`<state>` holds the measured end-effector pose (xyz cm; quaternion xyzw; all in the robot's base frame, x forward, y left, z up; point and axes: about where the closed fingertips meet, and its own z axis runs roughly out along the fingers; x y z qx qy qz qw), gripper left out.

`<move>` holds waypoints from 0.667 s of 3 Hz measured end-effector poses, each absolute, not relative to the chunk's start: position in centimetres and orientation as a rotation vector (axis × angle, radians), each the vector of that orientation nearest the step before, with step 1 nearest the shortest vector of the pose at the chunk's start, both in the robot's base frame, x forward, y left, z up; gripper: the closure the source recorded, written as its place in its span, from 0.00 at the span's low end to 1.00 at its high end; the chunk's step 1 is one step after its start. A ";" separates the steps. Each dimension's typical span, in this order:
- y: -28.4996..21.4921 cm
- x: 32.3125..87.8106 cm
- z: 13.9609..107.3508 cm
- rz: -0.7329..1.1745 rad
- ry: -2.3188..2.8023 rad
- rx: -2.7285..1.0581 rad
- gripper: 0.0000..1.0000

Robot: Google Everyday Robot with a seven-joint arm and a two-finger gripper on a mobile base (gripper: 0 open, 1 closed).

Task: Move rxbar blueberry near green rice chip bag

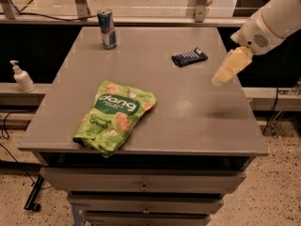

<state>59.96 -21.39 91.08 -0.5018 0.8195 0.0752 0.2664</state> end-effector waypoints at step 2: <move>-20.3 64.3 87.9 0.294 2.202 -1.245 0.00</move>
Offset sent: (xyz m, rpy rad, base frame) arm 0.0340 0.0092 -0.0232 0.0848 0.0006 -0.0398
